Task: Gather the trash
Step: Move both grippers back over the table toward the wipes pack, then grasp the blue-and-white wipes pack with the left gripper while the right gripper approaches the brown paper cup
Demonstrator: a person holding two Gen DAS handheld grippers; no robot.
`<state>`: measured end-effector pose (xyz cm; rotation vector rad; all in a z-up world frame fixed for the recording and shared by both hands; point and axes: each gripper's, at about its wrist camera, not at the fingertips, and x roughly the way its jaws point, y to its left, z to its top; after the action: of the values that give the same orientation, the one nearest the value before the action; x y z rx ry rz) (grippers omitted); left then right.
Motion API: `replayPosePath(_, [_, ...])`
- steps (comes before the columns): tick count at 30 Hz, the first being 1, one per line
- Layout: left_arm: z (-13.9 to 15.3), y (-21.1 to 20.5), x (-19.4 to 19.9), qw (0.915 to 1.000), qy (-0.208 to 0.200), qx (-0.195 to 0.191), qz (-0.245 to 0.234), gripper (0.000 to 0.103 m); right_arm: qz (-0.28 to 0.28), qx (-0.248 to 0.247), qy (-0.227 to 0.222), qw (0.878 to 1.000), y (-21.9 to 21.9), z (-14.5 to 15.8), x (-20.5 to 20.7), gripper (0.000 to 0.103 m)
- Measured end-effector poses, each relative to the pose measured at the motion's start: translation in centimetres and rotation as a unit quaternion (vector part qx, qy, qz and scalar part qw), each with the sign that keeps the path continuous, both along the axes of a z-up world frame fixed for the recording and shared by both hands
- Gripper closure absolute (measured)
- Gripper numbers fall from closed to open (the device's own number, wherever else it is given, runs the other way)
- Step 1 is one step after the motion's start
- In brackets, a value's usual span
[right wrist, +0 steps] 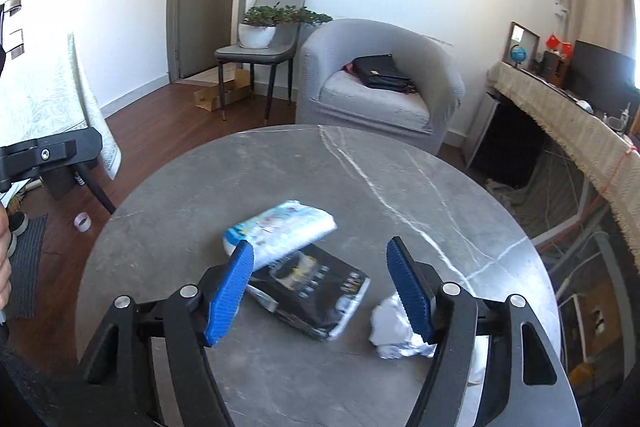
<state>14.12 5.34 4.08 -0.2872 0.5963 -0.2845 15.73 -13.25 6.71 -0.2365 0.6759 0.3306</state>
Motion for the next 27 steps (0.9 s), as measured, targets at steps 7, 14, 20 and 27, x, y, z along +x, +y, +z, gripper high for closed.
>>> replayPosePath(7, [-1.3, -3.8, 1.9, 0.9991, 0.027, -0.018, -0.029, 0.025, -0.035, 0.005, 0.005, 0.999, -5.4, -0.8, -0.4, 0.024])
replayPosePath(14, [-3.1, -5.6, 4.2, 0.9945, 0.073, -0.065, -0.039, 0.024, -0.048, 0.031, 0.028, 0.998, -8.8, -1.5, -1.0, 0.024])
replayPosePath(20, [-4.1, -7.1, 5.5, 0.9928, 0.094, -0.067, -0.032, 0.024, -0.044, 0.052, 0.054, 0.996, -10.7, -2.5, -1.1, 0.023])
replayPosePath(27, [-5.0, -7.8, 6.9, 0.9894, 0.120, -0.075, -0.035, 0.022, -0.044, 0.070, 0.061, 0.995, -12.2, -2.4, -1.4, 0.021])
